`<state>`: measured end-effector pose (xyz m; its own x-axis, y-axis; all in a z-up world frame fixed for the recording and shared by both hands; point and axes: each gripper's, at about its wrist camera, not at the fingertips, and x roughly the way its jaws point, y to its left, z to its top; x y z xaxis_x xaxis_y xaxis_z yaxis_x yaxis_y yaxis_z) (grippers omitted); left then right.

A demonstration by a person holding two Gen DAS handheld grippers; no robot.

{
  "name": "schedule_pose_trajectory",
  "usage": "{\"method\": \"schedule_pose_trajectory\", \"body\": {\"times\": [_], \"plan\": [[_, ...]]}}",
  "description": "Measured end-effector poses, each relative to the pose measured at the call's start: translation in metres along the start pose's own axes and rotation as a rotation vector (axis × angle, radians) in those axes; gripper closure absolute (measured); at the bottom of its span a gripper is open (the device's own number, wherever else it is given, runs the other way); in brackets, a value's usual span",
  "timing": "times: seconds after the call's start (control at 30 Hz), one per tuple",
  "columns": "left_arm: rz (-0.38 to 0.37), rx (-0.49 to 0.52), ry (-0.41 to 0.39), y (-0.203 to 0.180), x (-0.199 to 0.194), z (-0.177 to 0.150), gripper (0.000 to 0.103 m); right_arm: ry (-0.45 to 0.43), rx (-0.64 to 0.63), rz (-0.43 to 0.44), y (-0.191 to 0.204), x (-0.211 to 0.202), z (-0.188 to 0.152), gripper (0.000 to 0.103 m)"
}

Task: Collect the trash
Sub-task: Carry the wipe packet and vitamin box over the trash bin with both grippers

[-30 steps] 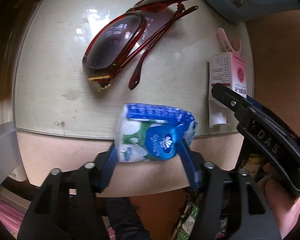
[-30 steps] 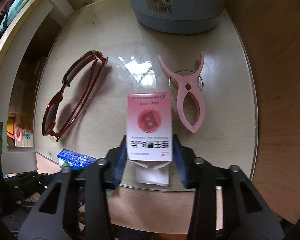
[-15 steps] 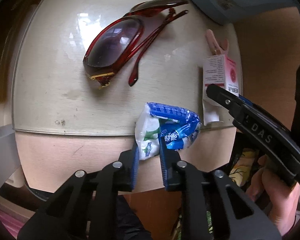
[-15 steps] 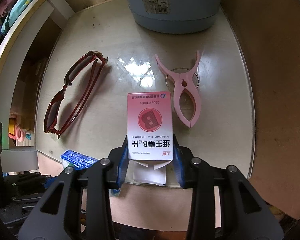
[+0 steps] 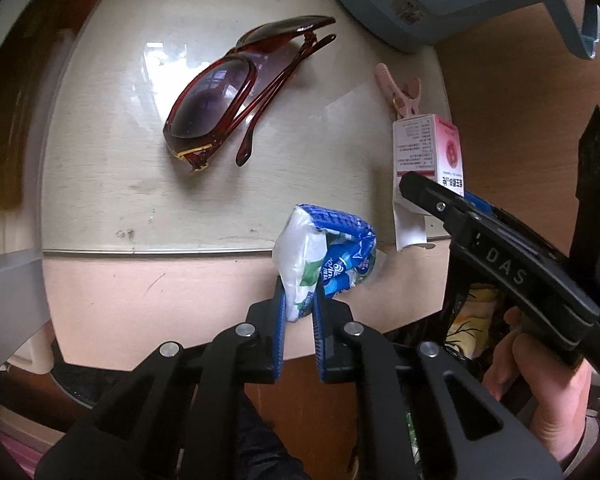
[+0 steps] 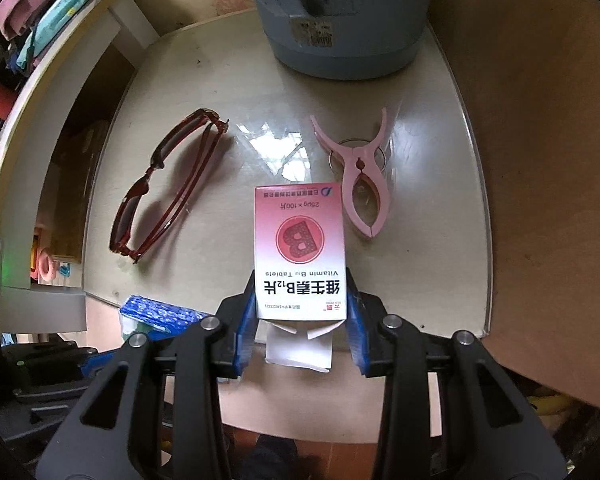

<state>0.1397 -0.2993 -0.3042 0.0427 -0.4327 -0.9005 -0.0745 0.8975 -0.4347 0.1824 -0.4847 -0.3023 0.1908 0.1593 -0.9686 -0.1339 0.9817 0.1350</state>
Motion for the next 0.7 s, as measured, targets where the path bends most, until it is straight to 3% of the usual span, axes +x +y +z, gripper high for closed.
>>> {"method": "schedule_pose_trajectory", "body": {"times": [0.43,0.7], "plan": [[0.011,0.060,-0.035,-0.016,-0.033,-0.011,0.092,-0.033,-0.015,-0.002,0.019,-0.047,-0.034,0.064],[-0.005,0.127,-0.041,-0.009,-0.054,-0.042,0.092,-0.054,0.024,-0.027,0.045,-0.076,-0.077,0.064]]}}
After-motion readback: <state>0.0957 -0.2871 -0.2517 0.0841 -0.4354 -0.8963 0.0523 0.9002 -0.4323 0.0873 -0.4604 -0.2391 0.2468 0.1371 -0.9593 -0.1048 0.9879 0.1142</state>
